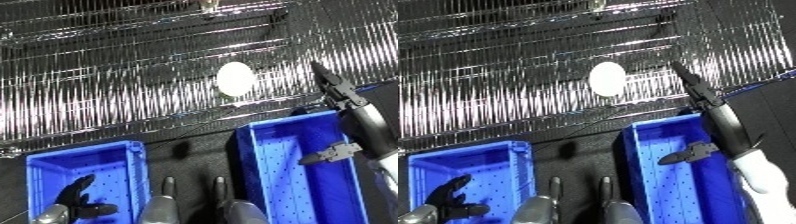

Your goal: Pick up the object and place it into the box

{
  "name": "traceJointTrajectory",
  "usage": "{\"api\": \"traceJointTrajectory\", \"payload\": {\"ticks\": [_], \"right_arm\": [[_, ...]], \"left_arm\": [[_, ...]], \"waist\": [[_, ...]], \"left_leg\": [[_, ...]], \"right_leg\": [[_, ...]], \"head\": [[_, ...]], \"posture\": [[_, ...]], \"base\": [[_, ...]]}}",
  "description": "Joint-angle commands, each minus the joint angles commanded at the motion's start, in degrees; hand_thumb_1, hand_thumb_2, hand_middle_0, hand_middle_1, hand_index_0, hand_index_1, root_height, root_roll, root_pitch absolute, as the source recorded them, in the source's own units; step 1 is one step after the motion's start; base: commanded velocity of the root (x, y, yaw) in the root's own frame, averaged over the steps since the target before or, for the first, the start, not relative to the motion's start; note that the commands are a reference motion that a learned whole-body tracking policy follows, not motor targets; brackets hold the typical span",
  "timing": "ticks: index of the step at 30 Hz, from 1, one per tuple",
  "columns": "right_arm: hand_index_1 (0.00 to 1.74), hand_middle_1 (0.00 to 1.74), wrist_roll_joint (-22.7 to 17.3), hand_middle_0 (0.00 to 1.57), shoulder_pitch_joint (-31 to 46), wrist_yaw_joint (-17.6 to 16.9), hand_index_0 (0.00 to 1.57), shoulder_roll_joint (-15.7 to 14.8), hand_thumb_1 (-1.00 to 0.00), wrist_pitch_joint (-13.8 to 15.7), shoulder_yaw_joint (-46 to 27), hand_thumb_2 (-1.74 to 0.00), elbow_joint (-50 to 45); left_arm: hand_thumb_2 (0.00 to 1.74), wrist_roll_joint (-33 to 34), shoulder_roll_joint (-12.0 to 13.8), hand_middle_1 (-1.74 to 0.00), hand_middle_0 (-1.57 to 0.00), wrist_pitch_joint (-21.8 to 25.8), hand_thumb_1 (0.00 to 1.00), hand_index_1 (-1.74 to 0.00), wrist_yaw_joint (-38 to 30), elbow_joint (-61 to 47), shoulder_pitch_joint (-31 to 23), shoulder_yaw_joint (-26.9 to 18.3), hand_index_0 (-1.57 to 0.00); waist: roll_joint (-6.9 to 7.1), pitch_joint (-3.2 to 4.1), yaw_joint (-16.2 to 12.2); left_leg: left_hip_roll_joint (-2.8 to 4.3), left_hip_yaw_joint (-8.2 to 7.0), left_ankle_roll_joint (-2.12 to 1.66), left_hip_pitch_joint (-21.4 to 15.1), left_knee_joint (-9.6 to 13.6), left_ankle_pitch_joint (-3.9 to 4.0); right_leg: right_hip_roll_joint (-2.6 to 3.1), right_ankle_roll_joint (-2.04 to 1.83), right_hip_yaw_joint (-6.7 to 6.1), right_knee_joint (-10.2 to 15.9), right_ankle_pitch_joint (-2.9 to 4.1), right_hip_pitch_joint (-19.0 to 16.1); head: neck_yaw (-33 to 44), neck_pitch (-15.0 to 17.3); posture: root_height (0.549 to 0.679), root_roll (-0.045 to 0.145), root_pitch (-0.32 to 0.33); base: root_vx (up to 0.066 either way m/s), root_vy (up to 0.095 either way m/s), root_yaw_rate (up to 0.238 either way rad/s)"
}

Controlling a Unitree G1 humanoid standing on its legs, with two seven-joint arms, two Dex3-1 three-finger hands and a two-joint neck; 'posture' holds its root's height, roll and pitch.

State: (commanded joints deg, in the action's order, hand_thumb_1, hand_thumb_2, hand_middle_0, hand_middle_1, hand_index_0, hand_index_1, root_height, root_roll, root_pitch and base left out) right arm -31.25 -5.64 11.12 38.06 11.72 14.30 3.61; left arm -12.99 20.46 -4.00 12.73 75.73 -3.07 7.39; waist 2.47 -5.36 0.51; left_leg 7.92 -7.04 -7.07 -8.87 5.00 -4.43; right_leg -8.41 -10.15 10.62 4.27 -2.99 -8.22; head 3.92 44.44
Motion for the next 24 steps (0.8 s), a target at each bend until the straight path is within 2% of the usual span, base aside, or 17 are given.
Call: {"api": "traceJointTrajectory", "payload": {"ticks": [5, 8, 11, 14, 18, 22, 24], "right_arm": [[0.0, 0.0, -2.2, 0.0, -3.7, -0.4, 0.0, 0.1, 0.0, -1.5, 0.7, 0.0, 3.3], [0.0, 0.0, -2.7, 0.0, -6.9, -1.3, 0.0, -0.6, 0.0, -1.7, 1.8, 0.0, 6.6], [0.0, 0.0, -2.7, 0.0, -11.7, -2.8, 0.0, -1.5, 0.0, -1.3, 3.0, 0.0, 10.6], [0.0, 0.0, -1.8, 0.0, -15.3, -3.2, 0.0, -2.1, 0.0, -1.1, 3.6, 0.0, 13.9], [0.0, 0.0, -1.0, 0.0, -19.1, -4.1, 0.0, -1.9, 0.0, -1.1, 4.9, 0.0, 16.5], [0.0, 0.0, -1.4, 0.0, -23.0, -4.9, 0.0, -1.0, 0.0, -0.7, 6.4, 0.0, 18.9], [0.0, 0.0, -1.5, 0.0, -24.7, -5.0, 0.0, -0.7, 0.0, -0.7, 7.0, 0.0, 20.1]], "left_arm": [[0.0, 1.0, 0.4, 0.0, 0.0, -0.6, 0.0, 0.0, 0.0, -0.6, 0.1, 1.3, 0.0], [0.0, 0.9, 0.8, 0.0, 0.0, -1.1, 0.0, 0.0, 0.2, -1.4, 0.8, 2.7, 0.0], [0.0, 0.1, 1.2, 0.0, 0.0, -1.5, 0.0, 0.0, 0.3, -2.3, 2.6, 4.3, 0.0], [0.0, -0.2, 1.6, 0.0, 0.0, -1.7, 0.0, 0.0, 0.6, -3.1, 3.6, 5.1, 0.0], [0.0, -1.2, 2.4, 0.0, 0.0, -1.5, 0.0, 0.0, 1.0, -4.0, 4.4, 6.1, 0.0], [0.0, -3.2, 3.1, 0.0, 0.0, -0.8, 0.0, 0.0, 1.1, -4.8, 5.8, 7.4, 0.0], [0.0, -4.2, 3.2, 0.0, 0.0, -0.7, 0.0, 0.0, 0.9, -5.4, 6.5, 8.1, 0.0]], "waist": [[-0.2, -0.45, 0.9], [-0.43, -1.61, 1.4], [-0.8, -4.01, 1.9], [-1.28, -6.47, 2.3], [-1.84, -9.43, 2.6], [-2.31, -12.79, 2.8], [-2.54, -14.16, 2.9]], "left_leg": [[-0.17, 0.55, 0.09, 0.1, -0.2, 0.04], [-0.35, 1.29, 0.15, 1.6, -2.7, -0.49], [-0.63, 2.41, 0.13, 4.9, -7.4, -1.59], [-0.99, 3.57, 0.07, 7.2, -11.0, -2.55], [-1.85, 4.9, 0.03, 10.6, -15.4, -3.6], [-2.86, 6.06, 0.12, 16.0, -21.7, -4.88], [-3.27, 6.48, 0.27, 18.6, -24.6, -5.64]], "right_leg": [[-0.22, 0.3, 0.21, -2.1, -1.19, 0.6], [-0.45, 0.74, 0.14, -5.1, -2.34, 2.3], [-0.73, 1.36, -0.02, -9.0, -3.42, 5.2], [-0.87, 1.92, -0.2, -12.0, -4.41, 7.0], [-1.17, 2.51, -0.41, -16.0, -5.94, 9.8], [-1.84, 3.01, -1.16, -21.8, -7.1, 14.8], [-2.13, 3.27, -1.67, -24.6, -7.61, 17.2]], "head": [[-3.1, -2.2], [-5.1, -4.0], [-6.8, -6.7], [-8.1, -9.7], [-10.2, -17.3], [-12.3, -23.3], [-13.2, -25.6]], "posture": [[0.671, 0.018, -0.026], [0.672, 0.019, -0.025], [0.673, 0.021, -0.022], [0.673, 0.023, -0.025], [0.672, 0.028, -0.022], [0.67, 0.037, -0.013], [0.669, 0.041, -0.009]], "base": [[0.04, 0.004, 0.069], [-0.012, -0.008, 0.089], [-0.1, -0.002, 0.089], [-0.064, 0.007, 0.07], [-0.046, 0.011, 0.075], [-0.102, 0.02, 0.062], [-0.08, 0.031, 0.063]]}}
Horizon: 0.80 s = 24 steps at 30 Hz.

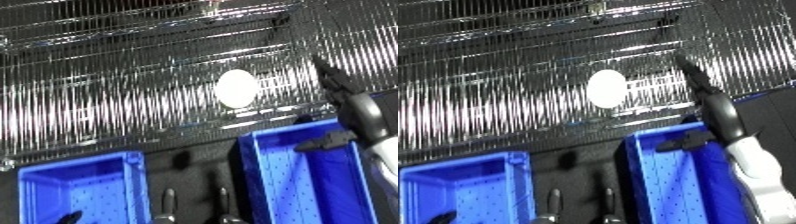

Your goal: Pick up the object and place it into the box

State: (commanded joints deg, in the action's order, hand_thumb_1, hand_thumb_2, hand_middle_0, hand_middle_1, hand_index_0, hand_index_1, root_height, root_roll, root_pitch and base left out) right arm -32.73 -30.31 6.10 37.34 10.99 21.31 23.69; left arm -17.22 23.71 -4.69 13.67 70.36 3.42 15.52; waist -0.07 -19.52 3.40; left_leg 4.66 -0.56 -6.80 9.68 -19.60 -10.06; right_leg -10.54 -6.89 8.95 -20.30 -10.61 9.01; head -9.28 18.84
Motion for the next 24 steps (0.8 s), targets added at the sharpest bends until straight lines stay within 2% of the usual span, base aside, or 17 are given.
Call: {"api": "traceJointTrajectory", "payload": {"ticks": [4, 9, 17, 24], "right_arm": [[0.0, 0.0, -0.5, 0.0, -2.5, 0.2, 0.0, 0.6, 0.0, -0.3, 1.0, 0.0, 1.9], [0.0, 0.0, -0.9, 0.0, -4.8, 0.8, 0.0, 0.7, 0.0, -0.9, 1.9, 0.0, 4.1], [0.0, 0.0, -0.9, 0.0, -8.7, 1.1, 0.0, 0.7, 0.0, -1.7, 3.7, 0.0, 6.7], [0.0, 0.0, -0.4, 0.0, -11.4, 1.5, 0.0, 0.4, 0.0, -2.2, 4.7, 0.0, 7.4]], "left_arm": [[0.0, -1.6, 0.3, 0.0, 0.0, 0.1, 0.0, 0.0, -0.2, -1.1, 0.9, 1.0, 0.0], [0.0, -2.5, 0.2, 0.0, 0.0, 0.1, 0.0, 0.0, -0.3, -2.2, 1.5, 1.6, 0.0], [0.0, -4.2, 0.0, 0.0, 0.0, 0.2, 0.0, 0.0, -0.1, -4.0, 2.0, 3.3, 0.0], [0.0, -5.5, 0.1, 0.0, 0.0, -0.3, 0.0, 0.0, -0.3, -5.0, 2.1, 3.6, 0.0]], "waist": [[-0.42, -2.29, 0.2], [-0.95, -4.14, 0.7], [-2.39, -6.44, 1.2], [-2.99, -7.76, 1.3]], "left_leg": [[-0.82, 0.54, 0.52, 4.3, -5.2, -1.45], [-1.45, 0.75, 1.1, 8.8, -10.6, -2.96], [-2.03, 0.71, 1.83, 15.3, -19.0, -5.68], [-2.77, 0.42, 2.04, 18.9, -23.8, -7.4]], "right_leg": [[-0.27, 0.52, -0.73, -5.3, -1.15, 4.2], [-0.32, 1.08, -1.03, -10.7, -2.47, 8.0], [-0.75, 1.6, -1.87, -19.3, -4.78, 14.5], [-1.09, 2.06, -3.13, -26.4, -7.22, 19.5]], "head": [[-1.3, -2.9], [-1.9, -4.5], [-2.8, -4.5], [-3.2, -3.8]], "posture": [[0.665, 0.047, -0.003], [0.659, 0.05, 0.004], [0.644, 0.049, 0.015], [0.631, 0.061, 0.022]], "base": [[-0.064, 0.029, 0.055], [-0.031, 0.017, 0.051], [-0.023, 0.009, 0.027], [-0.019, 0.01, 0.027]]}}
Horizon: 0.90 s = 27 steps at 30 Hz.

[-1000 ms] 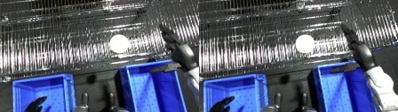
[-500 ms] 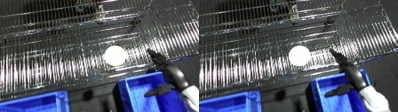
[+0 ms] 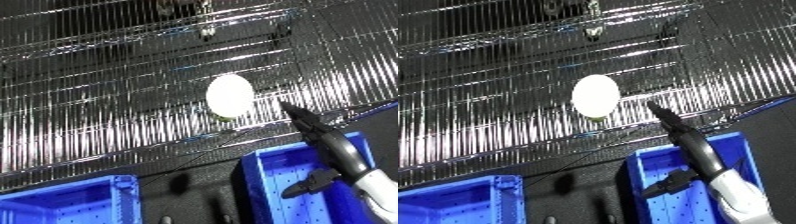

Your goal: Pick up the object and place it into the box

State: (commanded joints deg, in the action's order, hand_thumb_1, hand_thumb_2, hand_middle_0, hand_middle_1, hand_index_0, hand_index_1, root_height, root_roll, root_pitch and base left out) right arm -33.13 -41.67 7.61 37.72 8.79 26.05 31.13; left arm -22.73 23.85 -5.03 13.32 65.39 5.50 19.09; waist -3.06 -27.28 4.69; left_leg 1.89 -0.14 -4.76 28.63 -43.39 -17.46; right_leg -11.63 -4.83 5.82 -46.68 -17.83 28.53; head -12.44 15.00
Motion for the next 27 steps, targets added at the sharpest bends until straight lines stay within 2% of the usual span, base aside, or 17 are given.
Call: {"api": "traceJointTrajectory", "payload": {"ticks": [2, 5, 14, 27], "right_arm": [[0.0, 0.0, 0.0, 0.0, -0.2, 0.1, 0.0, 0.0, 0.0, 0.0, 0.1, 0.0, -0.3], [0.0, 0.0, -0.5, 0.0, -0.7, -0.1, 0.0, -0.1, 0.0, 0.1, 0.1, 0.0, -0.5], [0.0, 0.0, -2.0, 0.0, -3.8, -1.1, 0.0, 0.5, 0.0, 1.1, -0.4, 0.0, -0.1], [0.0, 0.0, -3.0, 0.0, -7.8, -0.9, 0.0, 2.2, 0.0, 1.2, 0.1, 0.0, -0.2]], "left_arm": [[0.0, -0.1, 0.1, 0.0, 0.0, -0.1, 0.0, 0.0, 0.2, -0.1, -0.2, -0.2, 0.0], [0.0, 0.1, 0.2, 0.0, 0.0, -0.2, 0.0, 0.0, 0.5, -0.1, -0.6, -0.2, 0.0], [0.0, -0.2, 0.2, 0.0, 0.0, 0.6, 0.0, 0.0, 0.9, -0.6, -1.2, 0.7, 0.0], [0.0, -0.4, 0.6, 0.0, 0.0, 0.7, 0.0, 0.0, 1.1, -1.9, -1.5, 1.7, 0.0]], "waist": [[-0.07, -0.24, 0.0], [-0.25, -0.6, 0.1], [-1.03, -1.66, 0.3], [-1.77, -2.49, 0.8]], "left_leg": [[-0.05, -0.09, 0.07, 0.6, -0.7, -0.23], [-0.01, -0.12, 0.11, 1.3, -1.5, -0.34], [-0.27, -0.2, 0.36, 2.5, -2.3, -0.22], [-0.81, -0.45, 1.07, 4.4, -4.3, -1.07]], "right_leg": [[-0.09, 0.05, -0.17, -1.1, -0.38, 0.9], [-0.18, 0.08, -0.21, -2.1, -0.58, 1.7], [-0.14, 0.04, -0.59, -3.5, -0.58, 3.7], [-0.56, 0.12, -0.63, -5.5, -0.7, 6.1]], "head": [[-0.3, 0.1], [-0.6, 0.4], [-3.2, -2.6], [-5.5, -6.0]], "posture": [[0.629, 0.063, 0.024], [0.626, 0.064, 0.025], [0.622, 0.066, 0.03], [0.616, 0.065, 0.042]], "base": [[-0.008, 0.007, 0.028], [0.003, 0.003, 0.027], [0.015, 0.012, 0.009], [0.033, 0.016, 0.02]]}}
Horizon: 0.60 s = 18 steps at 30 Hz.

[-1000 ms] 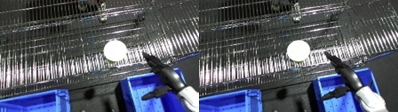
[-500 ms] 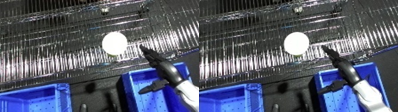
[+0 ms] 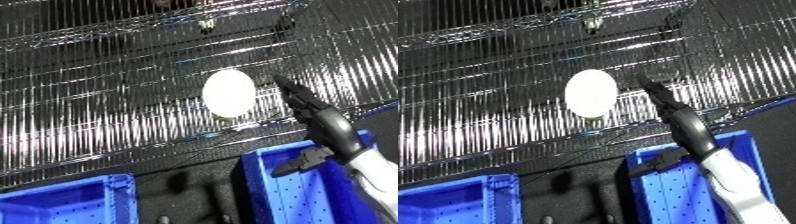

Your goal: Pick up the object and place it into the box

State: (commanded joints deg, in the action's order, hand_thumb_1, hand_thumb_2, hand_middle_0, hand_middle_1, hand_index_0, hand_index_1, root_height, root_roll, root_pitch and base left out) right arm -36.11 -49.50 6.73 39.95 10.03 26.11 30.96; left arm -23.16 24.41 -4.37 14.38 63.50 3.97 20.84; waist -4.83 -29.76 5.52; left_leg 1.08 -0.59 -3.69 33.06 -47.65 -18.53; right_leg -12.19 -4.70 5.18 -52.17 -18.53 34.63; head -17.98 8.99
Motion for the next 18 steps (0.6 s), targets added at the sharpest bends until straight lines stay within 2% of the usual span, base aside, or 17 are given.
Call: {"api": "traceJointTrajectory", "payload": {"ticks": [6, 11, 18], "right_arm": [[0.0, 0.0, -0.6, 0.0, -2.1, 0.0, 0.0, 0.2, 0.0, -0.1, 0.9, 0.0, 0.5], [0.0, 0.0, -1.0, 0.0, -4.0, -0.1, 0.0, 0.1, 0.0, -0.1, 1.7, 0.0, 0.9], [0.0, 0.0, -1.0, 0.0, -7.4, -0.5, 0.0, -0.8, 0.0, 0.1, 3.0, 0.0, 1.9]], "left_arm": [[0.0, -0.5, 0.2, 0.0, 0.0, 0.0, 0.0, 0.0, -0.1, -0.6, -0.2, 0.8, 0.0], [0.0, -0.8, 0.2, 0.0, 0.0, 0.1, 0.0, 0.0, -0.1, -1.2, -0.3, 1.5, 0.0], [0.0, -1.1, 0.4, 0.0, 0.0, -0.1, 0.0, 0.0, -0.2, -2.2, -0.8, 2.2, 0.0]], "waist": [[-0.49, -0.03, 0.5], [-1.0, -0.03, 1.1], [-1.79, -0.03, 1.9]], "left_leg": [[-0.49, 0.06, 0.55, 1.9, -1.6, -0.62], [-0.99, 0.17, 1.02, 3.5, -2.4, -0.8], [-1.67, 0.24, 1.44, 5.3, -3.4, -1.0]], "right_leg": [[-0.19, 0.26, 0.05, -1.6, -0.32, 2.0], [-0.32, 0.39, 0.16, -2.7, -0.45, 3.6], [-0.63, 0.59, 0.42, -3.8, -0.56, 5.4]], "head": [[-1.2, -1.8], [-2.5, -3.0], [-4.6, -4.1]], "posture": [[0.611, 0.063, 0.056], [0.608, 0.061, 0.07], [0.605, 0.061, 0.086]], "base": [[0.036, 0.022, 0.03], [0.027, 0.021, 0.032], [0.023, 0.023, 0.023]]}}
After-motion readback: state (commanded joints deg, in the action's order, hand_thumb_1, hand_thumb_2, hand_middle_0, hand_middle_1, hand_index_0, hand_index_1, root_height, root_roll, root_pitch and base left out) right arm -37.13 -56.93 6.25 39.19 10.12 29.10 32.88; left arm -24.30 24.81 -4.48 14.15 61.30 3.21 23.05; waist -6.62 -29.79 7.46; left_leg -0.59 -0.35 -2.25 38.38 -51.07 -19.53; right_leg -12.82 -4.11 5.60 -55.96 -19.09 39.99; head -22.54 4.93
